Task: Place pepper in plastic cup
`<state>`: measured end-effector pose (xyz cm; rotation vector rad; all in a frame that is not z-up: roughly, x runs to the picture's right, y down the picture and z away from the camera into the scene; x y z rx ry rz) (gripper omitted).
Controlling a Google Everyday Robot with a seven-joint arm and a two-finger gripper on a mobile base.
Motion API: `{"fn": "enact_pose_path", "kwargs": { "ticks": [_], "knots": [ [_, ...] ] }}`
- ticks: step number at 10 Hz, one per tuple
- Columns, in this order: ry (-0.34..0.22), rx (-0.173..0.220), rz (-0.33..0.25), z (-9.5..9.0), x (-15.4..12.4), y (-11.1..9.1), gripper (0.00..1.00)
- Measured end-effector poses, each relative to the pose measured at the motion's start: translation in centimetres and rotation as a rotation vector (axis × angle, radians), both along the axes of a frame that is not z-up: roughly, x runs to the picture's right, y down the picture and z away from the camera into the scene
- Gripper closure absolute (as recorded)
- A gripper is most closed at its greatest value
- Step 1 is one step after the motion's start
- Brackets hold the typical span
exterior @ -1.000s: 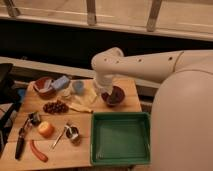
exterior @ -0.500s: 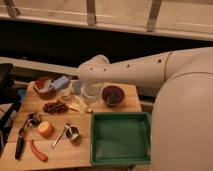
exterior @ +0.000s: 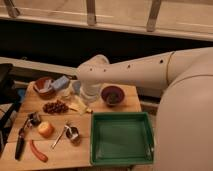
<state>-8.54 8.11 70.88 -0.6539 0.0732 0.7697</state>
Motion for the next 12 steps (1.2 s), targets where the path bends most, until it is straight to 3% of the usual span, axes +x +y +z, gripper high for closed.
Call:
{"fn": "enact_pose_path", "kwargs": {
  "ticks": [2,7,10,12],
  "knots": [
    [-0.052,0.042,-0.059,-1.7,-4.0,0.3,0.29],
    [-0.221,0.116,-0.245,-6.3,-15.8,3.6,0.29],
    [-0.312,0.117,-0.358,-7.5,-21.9,6.1,0.29],
    [-0.346,0.106,-0.404,-7.9,-23.6,7.6,0.29]
  ]
}}
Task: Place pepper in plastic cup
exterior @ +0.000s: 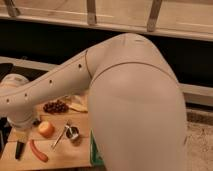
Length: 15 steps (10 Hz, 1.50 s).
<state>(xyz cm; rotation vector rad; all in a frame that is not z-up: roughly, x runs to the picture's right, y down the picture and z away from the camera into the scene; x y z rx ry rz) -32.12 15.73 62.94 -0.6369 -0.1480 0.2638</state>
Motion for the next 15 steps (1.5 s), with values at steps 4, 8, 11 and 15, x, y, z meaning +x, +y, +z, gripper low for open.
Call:
{"fn": "enact_pose_path", "kwargs": {
  "ticks": [4,8,11,15],
  "knots": [
    [0.014,0.004,0.012,0.2,0.5,-0.1,0.29],
    [0.005,-0.048,0.105,2.2,1.2,2.2,0.29],
    [-0.047,-0.113,0.098,3.7,-2.2,4.5,0.29],
    [-0.104,-0.169,0.051,4.4,-5.9,7.3,0.29]
  ]
}}
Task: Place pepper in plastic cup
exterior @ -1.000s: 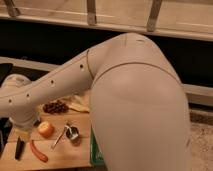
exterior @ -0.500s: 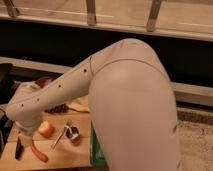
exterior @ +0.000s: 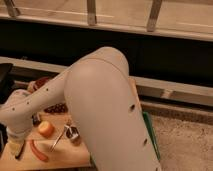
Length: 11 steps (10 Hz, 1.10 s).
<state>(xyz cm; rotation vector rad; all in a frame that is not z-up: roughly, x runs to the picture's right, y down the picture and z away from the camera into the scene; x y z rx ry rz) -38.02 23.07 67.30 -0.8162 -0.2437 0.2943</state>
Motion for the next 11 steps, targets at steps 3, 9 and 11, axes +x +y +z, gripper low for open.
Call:
{"fn": "enact_pose_path", "kwargs": {
  "ticks": [3,9,11],
  "knots": [
    [0.003,0.001,0.0,0.1,0.1,-0.1,0.29],
    [0.023,0.005,-0.016,1.4,-0.6,1.7,0.29],
    [0.03,-0.009,-0.016,2.2,-0.8,2.9,0.29]
  ]
}}
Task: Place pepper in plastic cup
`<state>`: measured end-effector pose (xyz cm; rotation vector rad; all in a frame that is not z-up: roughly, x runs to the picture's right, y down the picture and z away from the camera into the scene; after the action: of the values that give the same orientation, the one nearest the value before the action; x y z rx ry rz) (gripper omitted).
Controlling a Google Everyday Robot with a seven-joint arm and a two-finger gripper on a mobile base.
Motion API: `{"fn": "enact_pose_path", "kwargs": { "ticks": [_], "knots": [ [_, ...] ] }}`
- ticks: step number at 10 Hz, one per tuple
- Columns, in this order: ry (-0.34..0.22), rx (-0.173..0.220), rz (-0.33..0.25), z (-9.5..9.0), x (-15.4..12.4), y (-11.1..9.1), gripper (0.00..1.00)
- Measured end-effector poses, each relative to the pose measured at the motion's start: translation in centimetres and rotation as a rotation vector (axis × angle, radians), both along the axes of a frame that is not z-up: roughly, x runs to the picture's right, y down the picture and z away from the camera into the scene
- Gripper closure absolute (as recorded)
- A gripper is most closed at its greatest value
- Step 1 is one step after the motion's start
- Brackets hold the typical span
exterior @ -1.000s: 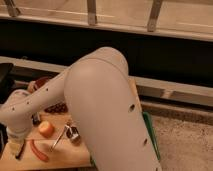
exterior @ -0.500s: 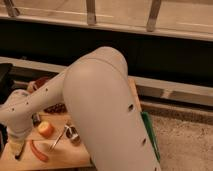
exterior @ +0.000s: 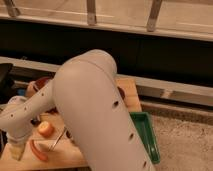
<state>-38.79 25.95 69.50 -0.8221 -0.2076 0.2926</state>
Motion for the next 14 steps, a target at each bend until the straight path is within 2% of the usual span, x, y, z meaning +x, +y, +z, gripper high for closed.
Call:
{"fn": "enact_pose_path", "kwargs": {
  "ticks": [7,10,11,14],
  "knots": [
    [0.056,-0.034,0.001,3.2,0.1,3.6,0.29],
    [0.087,-0.059,0.02,4.7,0.6,4.9,0.3],
    [0.089,-0.067,0.029,4.8,0.5,5.1,0.35],
    [0.104,-0.067,0.028,4.8,1.3,4.7,0.67]
  ]
}}
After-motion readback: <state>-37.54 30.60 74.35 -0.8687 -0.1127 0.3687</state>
